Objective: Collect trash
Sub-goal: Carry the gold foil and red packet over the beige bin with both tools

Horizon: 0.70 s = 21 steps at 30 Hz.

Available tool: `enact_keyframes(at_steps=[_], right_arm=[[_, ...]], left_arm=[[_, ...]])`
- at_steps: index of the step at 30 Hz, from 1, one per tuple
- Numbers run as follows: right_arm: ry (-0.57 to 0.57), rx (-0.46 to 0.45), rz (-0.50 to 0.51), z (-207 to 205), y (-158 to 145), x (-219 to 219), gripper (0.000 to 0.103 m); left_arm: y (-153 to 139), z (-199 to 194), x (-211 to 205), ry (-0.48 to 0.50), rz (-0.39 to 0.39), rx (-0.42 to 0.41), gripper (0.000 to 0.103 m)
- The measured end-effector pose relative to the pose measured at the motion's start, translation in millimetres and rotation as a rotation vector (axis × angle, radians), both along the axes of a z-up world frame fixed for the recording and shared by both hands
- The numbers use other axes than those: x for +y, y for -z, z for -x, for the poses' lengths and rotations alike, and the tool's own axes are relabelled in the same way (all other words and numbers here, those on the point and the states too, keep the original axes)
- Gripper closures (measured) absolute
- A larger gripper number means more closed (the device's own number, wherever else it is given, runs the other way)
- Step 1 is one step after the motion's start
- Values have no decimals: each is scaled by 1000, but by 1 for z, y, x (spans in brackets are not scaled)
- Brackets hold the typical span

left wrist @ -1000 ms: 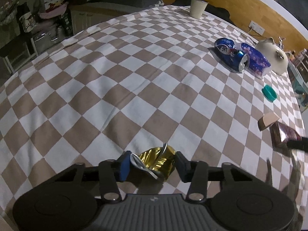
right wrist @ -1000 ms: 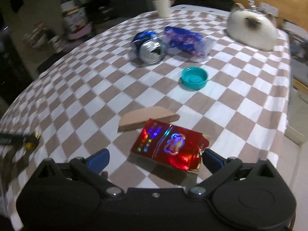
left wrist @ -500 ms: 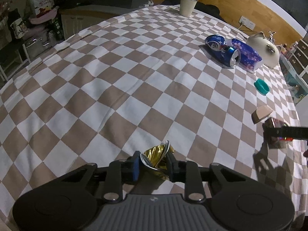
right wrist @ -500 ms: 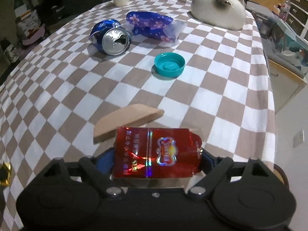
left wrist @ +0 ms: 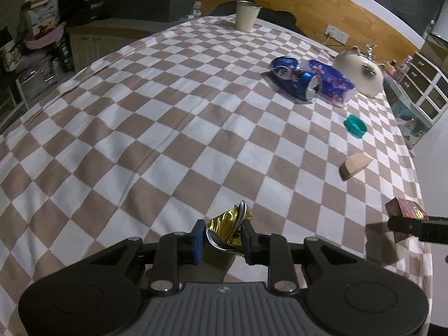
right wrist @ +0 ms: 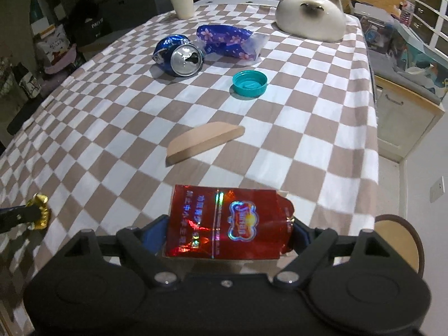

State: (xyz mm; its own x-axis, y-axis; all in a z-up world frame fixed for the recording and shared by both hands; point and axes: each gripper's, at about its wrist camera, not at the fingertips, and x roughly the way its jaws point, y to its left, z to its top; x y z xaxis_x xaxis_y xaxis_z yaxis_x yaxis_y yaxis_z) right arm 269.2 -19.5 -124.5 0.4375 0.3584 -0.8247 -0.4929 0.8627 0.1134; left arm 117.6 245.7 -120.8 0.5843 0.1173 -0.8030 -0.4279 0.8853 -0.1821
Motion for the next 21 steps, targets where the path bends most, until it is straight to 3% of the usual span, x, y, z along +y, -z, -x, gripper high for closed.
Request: enact_keyframes(at_steps=[10,21], right_arm=[[18,-38,-26,32,-17,-17,16],[66,-86,-60,53,-38,-40,16]], left_arm=[[-10,-3,-23,84,-8,-24,75],[-44,-15,-61,186,-57,-78,75]])
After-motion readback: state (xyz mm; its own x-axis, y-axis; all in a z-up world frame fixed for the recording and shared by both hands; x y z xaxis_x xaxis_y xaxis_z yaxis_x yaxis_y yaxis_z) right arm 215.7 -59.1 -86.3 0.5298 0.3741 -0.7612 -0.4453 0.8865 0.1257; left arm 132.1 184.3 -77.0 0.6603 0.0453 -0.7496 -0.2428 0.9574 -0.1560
